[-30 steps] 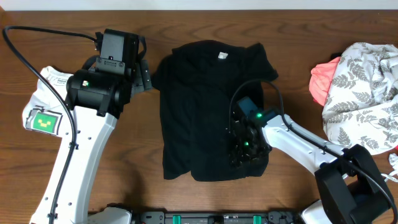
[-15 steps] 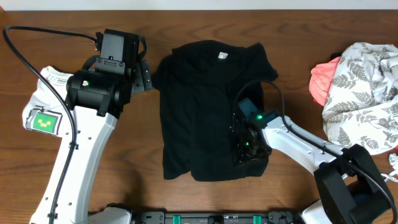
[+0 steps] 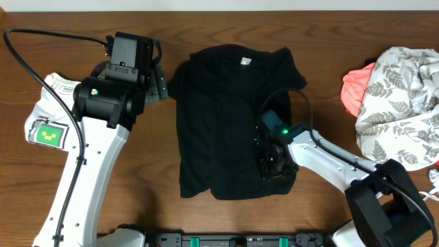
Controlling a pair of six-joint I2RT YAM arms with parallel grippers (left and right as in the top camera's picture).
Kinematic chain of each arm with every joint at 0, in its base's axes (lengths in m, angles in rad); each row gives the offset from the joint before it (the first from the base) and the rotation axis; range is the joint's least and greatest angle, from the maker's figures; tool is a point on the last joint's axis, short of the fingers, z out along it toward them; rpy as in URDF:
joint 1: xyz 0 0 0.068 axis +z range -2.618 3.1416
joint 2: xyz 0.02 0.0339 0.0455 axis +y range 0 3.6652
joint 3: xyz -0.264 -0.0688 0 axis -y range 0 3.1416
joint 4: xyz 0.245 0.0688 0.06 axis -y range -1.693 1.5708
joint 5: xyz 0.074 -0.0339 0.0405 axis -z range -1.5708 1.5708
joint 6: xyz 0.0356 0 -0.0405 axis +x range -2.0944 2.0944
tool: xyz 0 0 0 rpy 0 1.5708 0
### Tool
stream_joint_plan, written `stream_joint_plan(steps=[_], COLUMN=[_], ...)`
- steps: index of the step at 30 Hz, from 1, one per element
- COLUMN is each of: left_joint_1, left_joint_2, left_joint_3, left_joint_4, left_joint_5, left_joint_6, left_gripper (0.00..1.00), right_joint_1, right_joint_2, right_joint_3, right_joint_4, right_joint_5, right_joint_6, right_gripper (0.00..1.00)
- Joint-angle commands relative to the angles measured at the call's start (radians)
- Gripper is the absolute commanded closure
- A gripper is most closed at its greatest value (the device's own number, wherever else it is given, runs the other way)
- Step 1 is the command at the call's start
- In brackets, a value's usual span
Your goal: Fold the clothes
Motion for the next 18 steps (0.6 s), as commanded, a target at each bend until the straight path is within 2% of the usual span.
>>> stream_joint_plan(steps=[1, 3, 9, 15, 18], left_joint_1=[0.003, 0.003, 0.003, 0.003, 0.003], left_joint_2=[0.004, 0.004, 0.004, 0.004, 0.004], left_joint_3=[0.0, 0.0, 0.0, 0.0, 0.0], left_joint_4=[0.001, 0.001, 0.001, 0.001, 0.002], left_joint_5=[-0.002, -0.002, -0.002, -0.002, -0.002], left_joint_6=[-0.005, -0.006, -0.006, -0.005, -0.005], left_gripper=[0.02, 0.02, 0.02, 0.02, 0.02], right_joint_1=[0.039, 0.049, 0.058, 0.056, 0.043], right_joint_2=[0.008, 0.008, 0.008, 0.008, -0.005], right_joint_3=[-0.028, -0.036, -0.045, -0.038, 0.015], right_joint_4=[0.009, 0.015, 0.026, 0.011, -0.093], right_joint_5=[0.005, 0.005, 0.012, 0.074, 0.128], right_joint_6=[0.016, 0.023, 0.054, 0.097, 0.097], right_gripper=[0.69, 0.71, 0.99, 0.99, 0.99])
